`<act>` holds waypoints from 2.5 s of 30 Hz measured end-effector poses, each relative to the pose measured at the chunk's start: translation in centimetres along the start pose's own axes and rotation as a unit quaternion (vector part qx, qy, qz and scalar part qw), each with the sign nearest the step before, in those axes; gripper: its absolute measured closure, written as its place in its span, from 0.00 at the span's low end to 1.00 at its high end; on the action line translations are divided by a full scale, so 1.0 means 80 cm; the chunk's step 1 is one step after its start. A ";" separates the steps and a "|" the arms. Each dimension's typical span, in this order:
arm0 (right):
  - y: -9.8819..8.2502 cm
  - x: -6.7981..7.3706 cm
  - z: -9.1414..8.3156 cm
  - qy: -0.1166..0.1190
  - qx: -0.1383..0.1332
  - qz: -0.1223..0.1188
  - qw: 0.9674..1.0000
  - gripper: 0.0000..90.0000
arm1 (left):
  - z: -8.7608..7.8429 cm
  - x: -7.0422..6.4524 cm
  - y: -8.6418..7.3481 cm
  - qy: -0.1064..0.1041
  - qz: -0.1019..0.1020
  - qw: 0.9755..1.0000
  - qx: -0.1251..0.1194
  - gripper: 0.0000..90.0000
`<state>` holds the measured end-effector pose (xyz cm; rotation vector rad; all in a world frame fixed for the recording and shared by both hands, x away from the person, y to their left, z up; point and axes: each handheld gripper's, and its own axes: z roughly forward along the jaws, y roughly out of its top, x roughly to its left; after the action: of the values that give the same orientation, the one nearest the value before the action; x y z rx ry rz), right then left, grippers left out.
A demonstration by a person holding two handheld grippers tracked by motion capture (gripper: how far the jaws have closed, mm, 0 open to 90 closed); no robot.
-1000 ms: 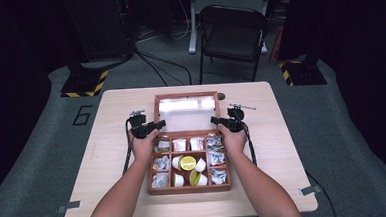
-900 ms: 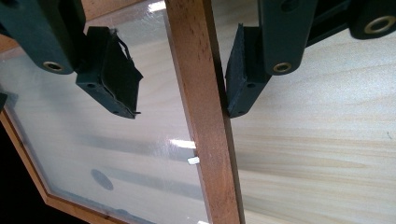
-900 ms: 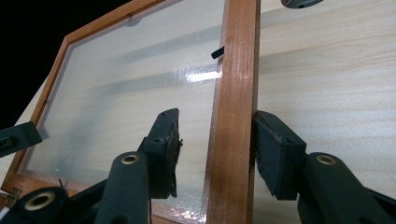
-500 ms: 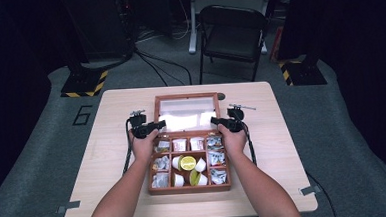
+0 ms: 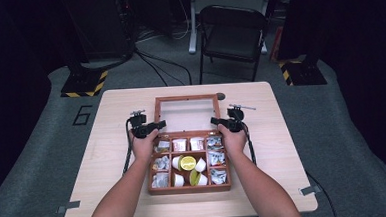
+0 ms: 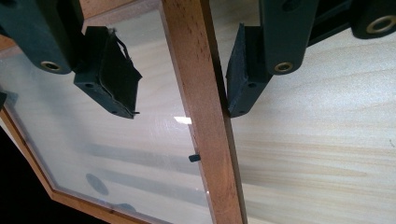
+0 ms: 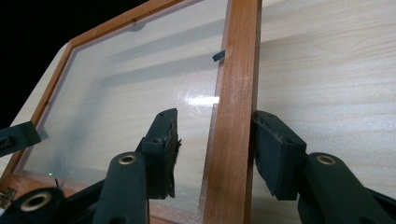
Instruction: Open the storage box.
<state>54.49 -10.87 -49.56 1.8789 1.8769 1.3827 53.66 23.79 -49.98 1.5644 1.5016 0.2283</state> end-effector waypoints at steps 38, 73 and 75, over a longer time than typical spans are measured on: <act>-0.002 -0.010 0.007 0.008 0.031 0.035 0.999 0.55 | 0.008 -0.002 0.001 0.025 0.004 0.999 0.032 0.46; 0.007 0.003 -0.027 -0.015 0.004 -0.008 1.000 0.47 | -0.030 -0.009 0.014 0.000 -0.001 1.000 0.009 0.45; 0.009 0.007 -0.036 -0.012 -0.001 -0.022 1.000 0.47 | -0.036 -0.012 0.016 0.000 0.008 1.000 0.008 0.45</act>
<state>53.00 -11.94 -47.21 1.8344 1.8921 1.3426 52.33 24.54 -47.08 1.5905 1.4949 0.2257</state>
